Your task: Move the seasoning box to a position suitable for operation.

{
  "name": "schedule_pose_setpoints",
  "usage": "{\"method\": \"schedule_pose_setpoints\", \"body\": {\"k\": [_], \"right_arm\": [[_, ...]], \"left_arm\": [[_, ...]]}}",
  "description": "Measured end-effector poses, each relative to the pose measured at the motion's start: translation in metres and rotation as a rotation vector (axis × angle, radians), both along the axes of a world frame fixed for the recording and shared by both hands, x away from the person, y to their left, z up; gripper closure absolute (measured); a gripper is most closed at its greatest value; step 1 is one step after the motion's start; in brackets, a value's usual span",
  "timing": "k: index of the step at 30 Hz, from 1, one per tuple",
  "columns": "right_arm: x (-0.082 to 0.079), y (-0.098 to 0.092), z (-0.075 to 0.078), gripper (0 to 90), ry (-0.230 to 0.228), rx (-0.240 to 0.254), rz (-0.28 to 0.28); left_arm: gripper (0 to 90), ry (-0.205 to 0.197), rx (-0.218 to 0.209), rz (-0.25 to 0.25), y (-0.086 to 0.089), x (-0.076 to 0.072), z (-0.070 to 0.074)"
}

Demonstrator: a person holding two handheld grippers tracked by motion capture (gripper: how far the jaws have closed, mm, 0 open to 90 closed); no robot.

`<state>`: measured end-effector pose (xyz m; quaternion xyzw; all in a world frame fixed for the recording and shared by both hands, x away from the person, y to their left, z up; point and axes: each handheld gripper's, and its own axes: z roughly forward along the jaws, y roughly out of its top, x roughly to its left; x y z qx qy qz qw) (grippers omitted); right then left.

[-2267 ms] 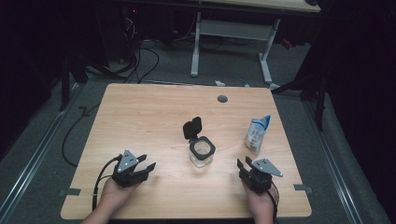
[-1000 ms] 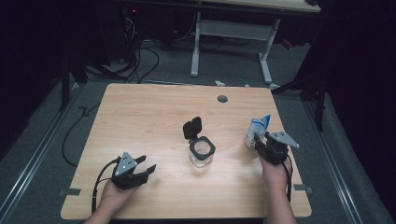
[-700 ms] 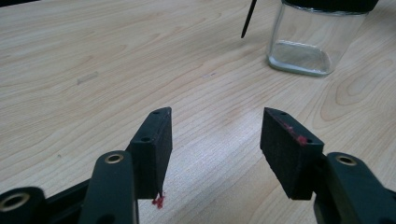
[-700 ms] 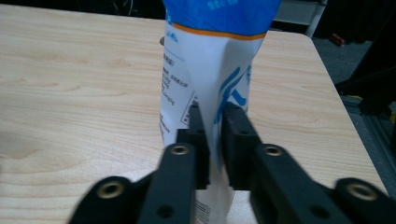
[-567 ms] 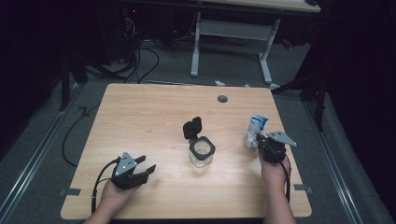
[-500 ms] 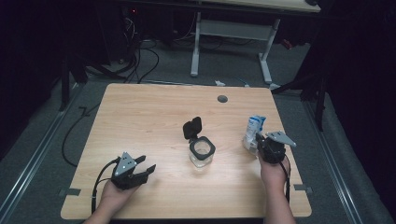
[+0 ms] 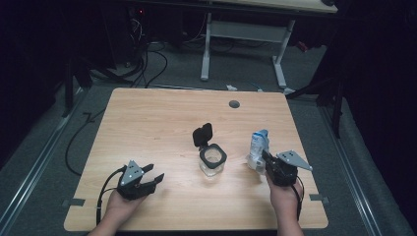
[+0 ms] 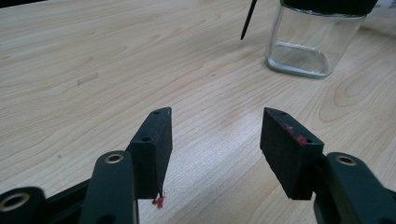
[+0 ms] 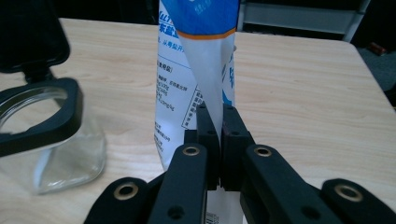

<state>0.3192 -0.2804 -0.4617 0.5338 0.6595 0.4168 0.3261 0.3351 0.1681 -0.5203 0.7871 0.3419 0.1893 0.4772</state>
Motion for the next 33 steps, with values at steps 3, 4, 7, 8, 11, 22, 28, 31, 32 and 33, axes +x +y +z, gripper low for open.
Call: {"method": "schedule_pose_setpoints", "body": {"k": [3,4,7,8,11,22,28,31,32,33], "right_arm": [[-0.009,0.004,-0.004,89.0,0.010,0.002,0.018],[-0.010,0.004,-0.005,89.0,0.012,0.000,0.022],[-0.012,0.005,-0.007,88.9,0.015,-0.005,0.026],[-0.013,0.005,-0.008,88.8,0.017,-0.009,0.031],[-0.016,0.003,-0.013,88.4,0.014,0.001,0.034],[-0.028,-0.006,-0.020,71.1,0.019,0.008,0.103],[-0.030,-0.008,-0.026,68.8,0.040,-0.041,0.142],[-0.030,-0.010,-0.026,70.4,0.034,-0.037,0.155],[-0.030,-0.011,-0.027,71.4,0.028,-0.039,0.157],[-0.030,-0.011,-0.028,72.0,0.026,-0.037,0.158]], "left_arm": [[44.1,-0.001,0.000,-0.001,0.000,0.000,0.000],[44.1,0.000,0.002,-0.001,0.000,0.000,0.000],[44.1,0.000,0.000,0.001,0.000,0.000,0.000],[44.1,0.000,-0.001,0.002,0.001,0.000,0.000],[44.1,0.002,-0.001,0.001,0.001,0.000,0.000],[43.9,0.003,0.006,-0.008,-0.001,-0.001,-0.001],[43.7,0.010,0.001,-0.015,-0.002,-0.001,-0.001],[43.7,0.011,0.003,-0.017,-0.002,-0.001,-0.001],[43.7,0.011,0.003,-0.017,-0.002,-0.001,-0.001],[43.7,0.011,0.002,-0.017,-0.002,-0.001,-0.001]]}}
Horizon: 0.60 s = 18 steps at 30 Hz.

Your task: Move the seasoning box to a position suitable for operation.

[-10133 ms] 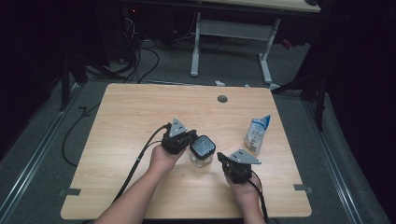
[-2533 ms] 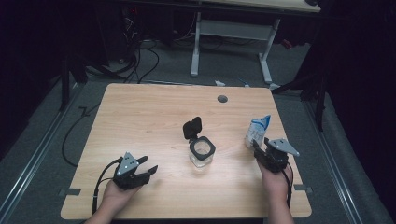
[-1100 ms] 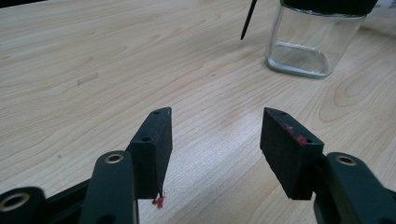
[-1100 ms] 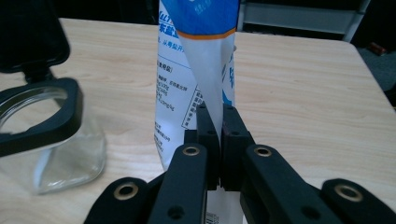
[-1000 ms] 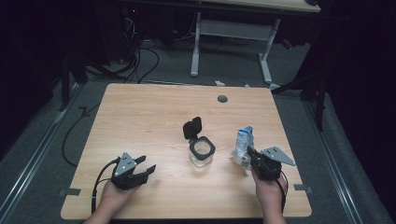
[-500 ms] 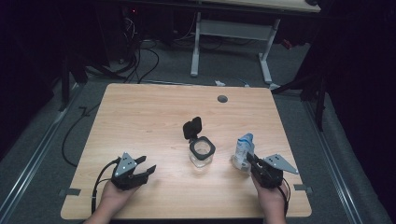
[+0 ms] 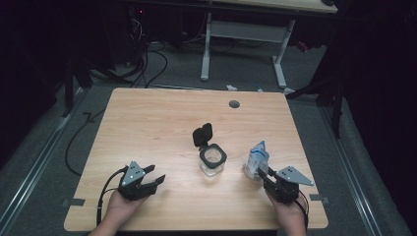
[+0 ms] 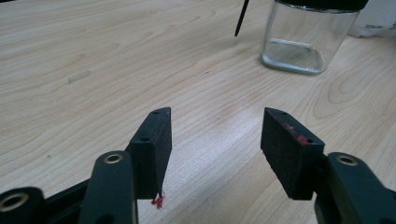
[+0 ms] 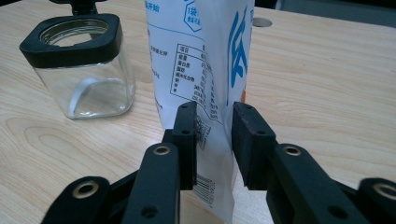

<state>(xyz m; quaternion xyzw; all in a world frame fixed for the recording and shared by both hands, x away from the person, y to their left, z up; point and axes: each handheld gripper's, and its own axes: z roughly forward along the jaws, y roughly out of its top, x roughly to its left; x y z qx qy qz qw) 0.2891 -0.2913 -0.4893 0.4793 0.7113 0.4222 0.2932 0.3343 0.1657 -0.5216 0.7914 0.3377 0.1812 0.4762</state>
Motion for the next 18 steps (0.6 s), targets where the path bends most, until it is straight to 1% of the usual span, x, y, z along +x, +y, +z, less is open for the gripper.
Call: {"method": "schedule_pose_setpoints", "body": {"k": [1,3,5,10,14,17,18], "right_arm": [[0.0002,-0.0005,-0.0008,73.0,-0.006,-0.002,0.006],[0.0002,-0.0003,-0.0012,78.3,-0.012,-0.006,0.002],[0.0001,0.0000,-0.0008,80.5,-0.016,-0.012,0.002],[0.0023,0.0008,0.0023,81.4,0.010,-0.004,0.000],[0.0018,0.0030,0.0031,81.7,0.011,-0.020,-0.007],[0.0013,0.0045,0.0034,82.3,0.014,-0.018,-0.017],[0.0017,0.0045,0.0043,82.8,0.018,-0.022,-0.010]], "left_arm": [[43.7,0.001,-0.001,-0.001,0.0000,-0.0001,0.0001],[43.7,0.005,-0.002,-0.002,0.0003,0.0001,0.0002],[43.8,0.013,-0.006,-0.004,0.0005,0.0008,-0.0002],[43.6,0.013,-0.005,-0.011,-0.0001,0.0007,-0.0007],[43.3,0.017,-0.003,-0.014,0.0005,0.0009,-0.0006],[43.2,0.019,-0.008,-0.015,0.0009,0.0010,-0.0007],[43.1,0.017,-0.011,-0.017,0.0011,0.0010,-0.0007]]}}
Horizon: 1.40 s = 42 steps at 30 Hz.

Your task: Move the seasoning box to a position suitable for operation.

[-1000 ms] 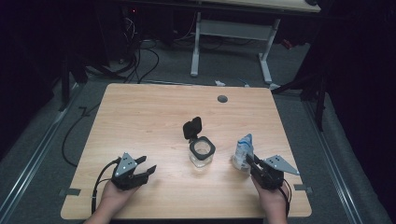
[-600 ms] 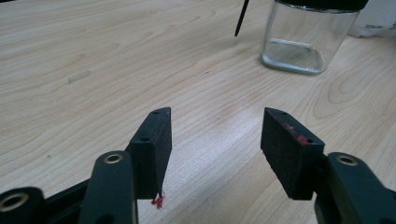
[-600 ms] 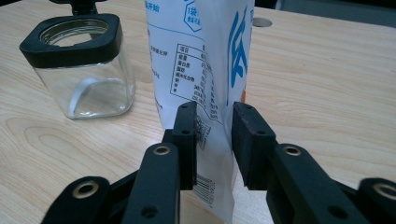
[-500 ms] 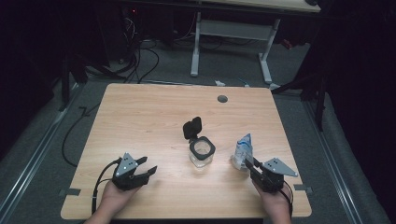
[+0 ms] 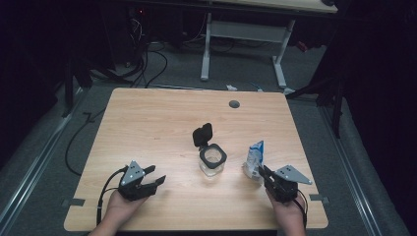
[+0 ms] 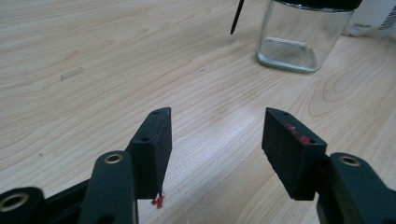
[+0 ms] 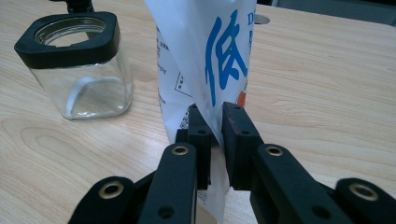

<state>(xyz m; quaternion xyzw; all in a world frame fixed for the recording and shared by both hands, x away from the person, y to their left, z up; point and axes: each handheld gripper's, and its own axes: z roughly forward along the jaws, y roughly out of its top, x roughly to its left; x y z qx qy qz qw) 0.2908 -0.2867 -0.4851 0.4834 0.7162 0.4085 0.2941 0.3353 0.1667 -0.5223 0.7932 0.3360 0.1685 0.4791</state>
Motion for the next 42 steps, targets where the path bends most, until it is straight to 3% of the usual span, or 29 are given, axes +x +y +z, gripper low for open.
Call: {"method": "schedule_pose_setpoints", "body": {"k": [13,29,42], "right_arm": [[0.008,0.007,0.016,85.2,0.059,-0.047,0.005],[0.032,0.013,0.049,87.0,0.256,-0.114,0.065],[0.042,0.013,0.063,87.3,0.367,-0.153,0.112]], "left_arm": [[40.9,-0.009,-0.002,-0.034,0.000,-0.001,0.000],[40.2,-0.013,-0.006,-0.046,0.000,-0.001,-0.001],[40.1,-0.014,-0.007,-0.052,-0.001,-0.002,-0.001]]}}
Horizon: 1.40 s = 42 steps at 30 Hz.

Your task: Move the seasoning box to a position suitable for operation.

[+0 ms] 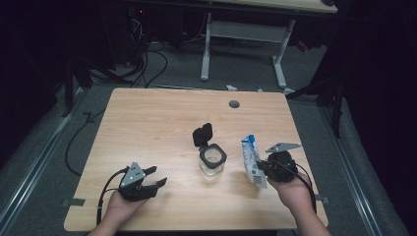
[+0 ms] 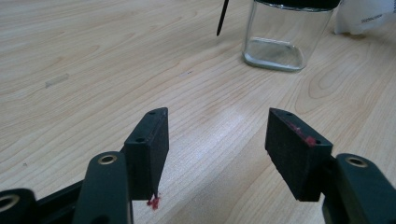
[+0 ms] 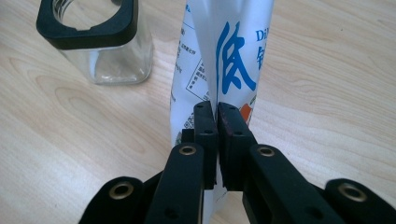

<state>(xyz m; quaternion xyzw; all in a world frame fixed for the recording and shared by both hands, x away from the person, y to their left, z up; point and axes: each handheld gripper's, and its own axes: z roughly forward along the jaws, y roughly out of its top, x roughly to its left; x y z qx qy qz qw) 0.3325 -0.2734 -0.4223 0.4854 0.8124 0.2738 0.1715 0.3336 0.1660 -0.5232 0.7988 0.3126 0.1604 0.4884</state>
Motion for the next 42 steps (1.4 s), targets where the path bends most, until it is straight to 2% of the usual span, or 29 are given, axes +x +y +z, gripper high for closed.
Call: {"method": "schedule_pose_setpoints", "body": {"k": [12,15,25,30,42], "right_arm": [[0.003,0.001,0.015,87.7,0.101,-0.068,0.022],[0.004,0.001,0.018,87.8,0.134,-0.097,0.026],[0.005,0.005,0.023,88.6,0.217,-0.148,0.047],[0.005,0.005,0.024,88.9,0.235,-0.149,0.053],[0.008,0.007,0.028,89.5,0.299,-0.209,0.069]], "left_arm": [[40.2,0.001,0.000,-0.016,-0.003,-0.002,-0.001],[40.1,0.000,-0.004,-0.020,-0.003,-0.003,0.000],[40.1,-0.003,-0.007,-0.030,-0.003,-0.003,0.000],[40.1,-0.006,-0.008,-0.031,-0.004,-0.003,0.000],[40.1,-0.010,0.005,-0.050,-0.006,-0.004,-0.001]]}}
